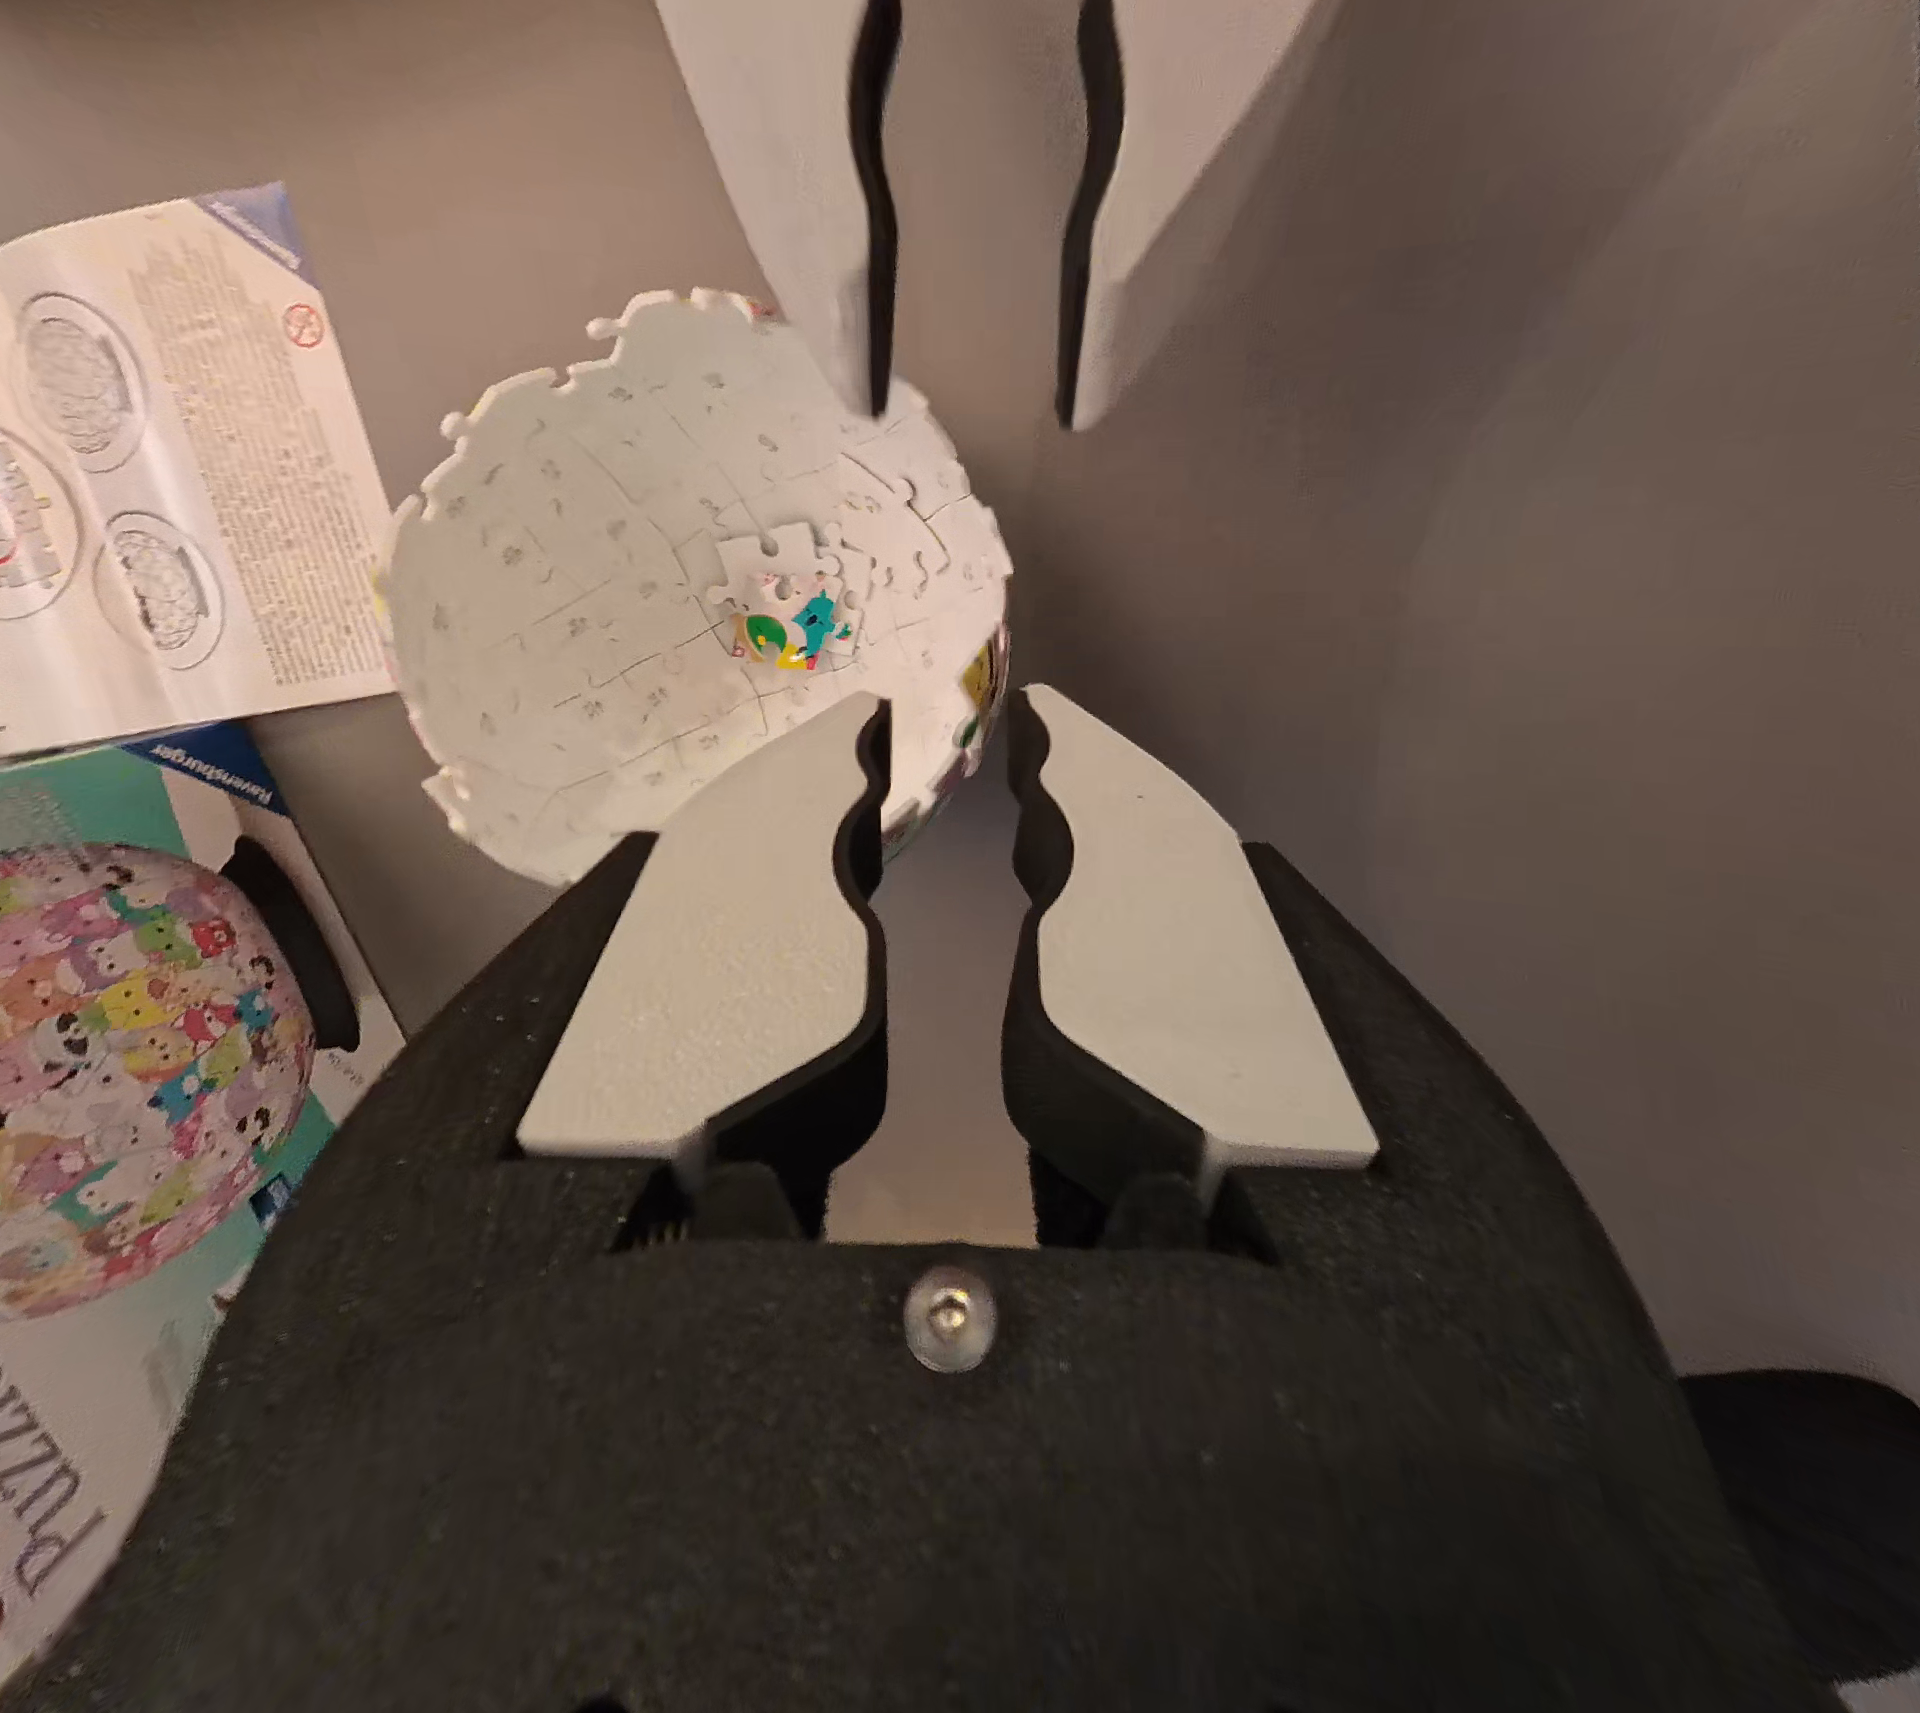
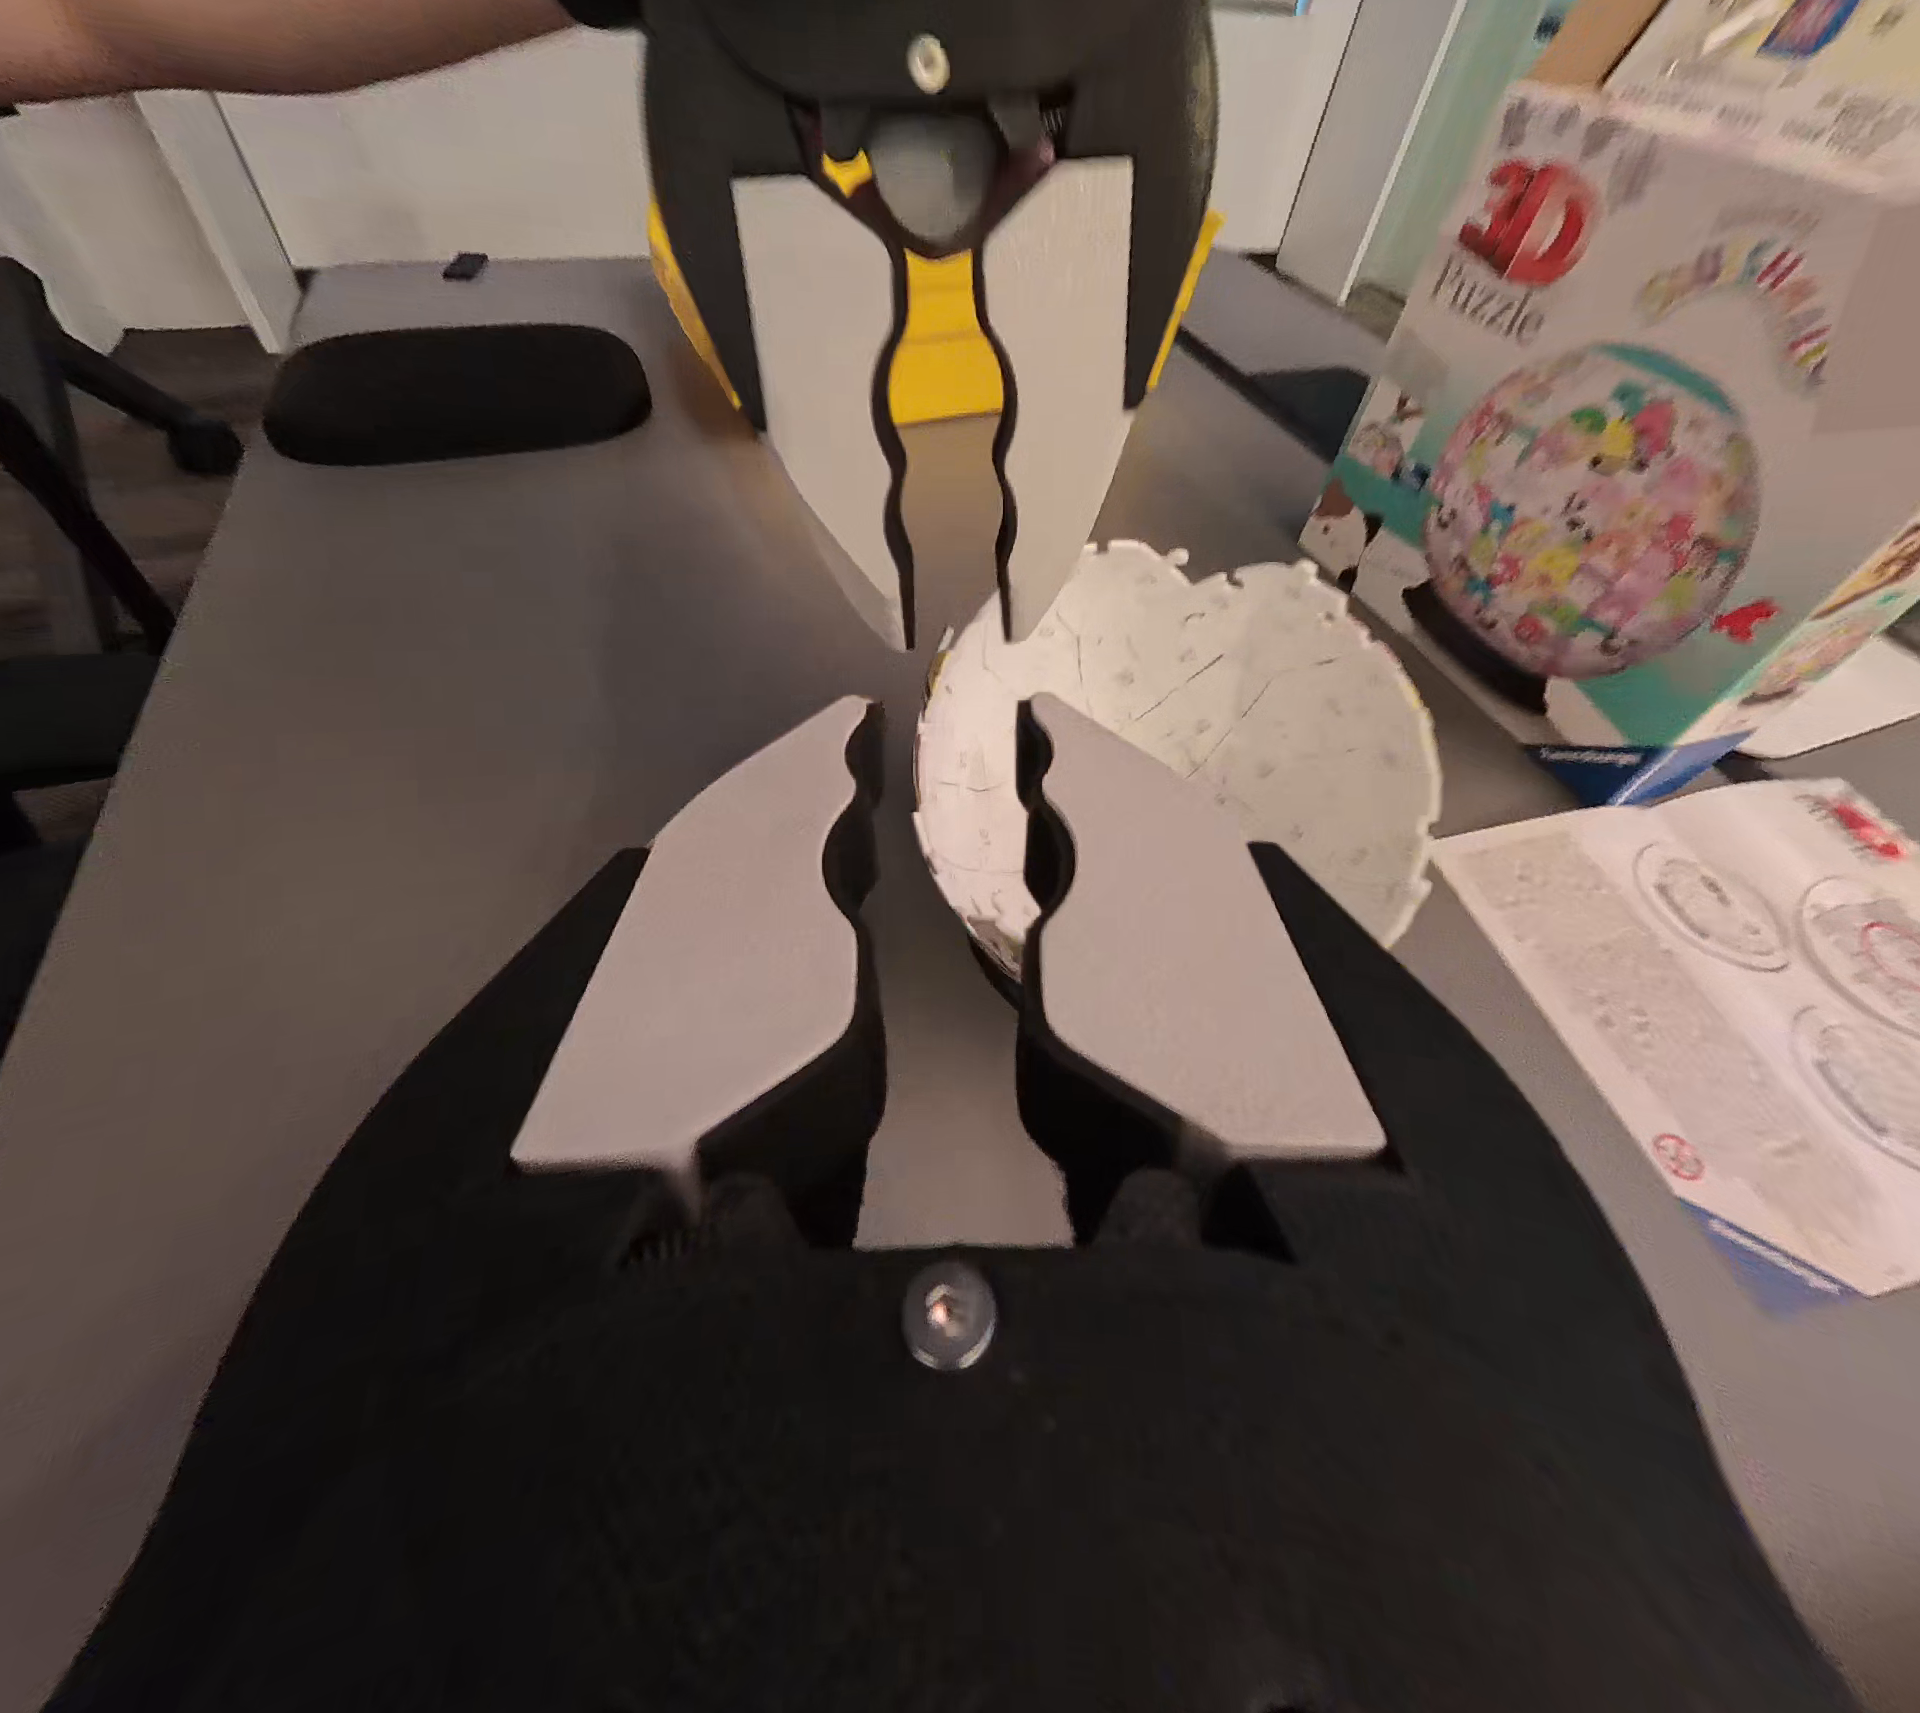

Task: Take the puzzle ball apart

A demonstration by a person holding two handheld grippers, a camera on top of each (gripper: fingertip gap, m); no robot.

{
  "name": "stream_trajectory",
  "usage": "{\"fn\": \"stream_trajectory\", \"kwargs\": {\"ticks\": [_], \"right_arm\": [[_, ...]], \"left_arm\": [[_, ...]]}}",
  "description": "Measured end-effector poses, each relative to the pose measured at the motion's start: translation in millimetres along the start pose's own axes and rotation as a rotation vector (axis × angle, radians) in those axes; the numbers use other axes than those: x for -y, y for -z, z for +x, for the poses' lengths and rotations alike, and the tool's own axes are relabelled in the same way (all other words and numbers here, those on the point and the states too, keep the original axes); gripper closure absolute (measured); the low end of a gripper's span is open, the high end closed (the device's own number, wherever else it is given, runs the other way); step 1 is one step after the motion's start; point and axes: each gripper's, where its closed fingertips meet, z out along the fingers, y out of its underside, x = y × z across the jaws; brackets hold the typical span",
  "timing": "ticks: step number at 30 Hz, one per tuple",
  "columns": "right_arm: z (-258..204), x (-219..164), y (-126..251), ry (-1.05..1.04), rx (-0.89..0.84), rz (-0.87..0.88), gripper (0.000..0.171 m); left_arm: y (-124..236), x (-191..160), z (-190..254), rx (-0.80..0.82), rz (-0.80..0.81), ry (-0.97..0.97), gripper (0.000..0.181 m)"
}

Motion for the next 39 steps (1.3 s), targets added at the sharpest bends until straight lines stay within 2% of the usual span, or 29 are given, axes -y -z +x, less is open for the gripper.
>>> {"fn": "stream_trajectory", "kwargs": {"ticks": [4, 9, 15, 18, 21, 24, 29, 32, 36, 39], "right_arm": [[-0.8, -9.5, -23.9, -0.001, -0.030, -0.087, 0.146], [-0.3, -19.9, -44.3, -0.002, -0.051, -0.179, 0.146], [-1.6, -23.4, -52.5, 0.007, -0.032, -0.209, 0.152], [-2.4, -25.6, -52.8, 0.046, -0.015, -0.245, 0.162], [-3.6, -25.2, -53.0, 0.085, 0.006, -0.281, 0.163], [-0.7, -23.8, -53.8, 0.111, -0.010, -0.318, 0.155], [0.7, -13.9, -48.4, 0.197, 0.012, -0.478, 0.147], [-2.2, -13.7, -36.5, 0.137, 0.109, -0.642, 0.144], [-4.2, -10.6, -30.3, -0.024, 0.270, -0.694, 0.148], [9.5, -18.8, -33.2, 0.009, 0.266, -0.760, 0.148]], "left_arm": [[7.5, -6.2, -1.2, 0.112, 0.076, 0.053, 0.155], [23.5, -7.5, -4.3, 0.360, 0.311, 0.132, 0.155], [20.4, -8.0, 3.7, 0.481, 0.575, 0.288, 0.146], [6.1, -22.7, 1.7, 0.560, 0.567, 0.347, 0.142], [2.1, -32.9, -1.4, 0.616, 0.629, 0.448, 0.142], [7.4, -34.8, 2.8, 0.614, 0.724, 0.525, 0.145], [4.7, -42.1, 5.0, 0.640, 0.676, 0.539, 0.144], [0.9, -34.7, 4.0, 0.598, 0.707, 0.562, 0.142], [-10.9, -33.5, -2.3, 0.593, 0.685, 0.596, 0.136], [-19.9, -36.6, -7.4, 0.633, 0.654, 0.613, 0.129]]}}
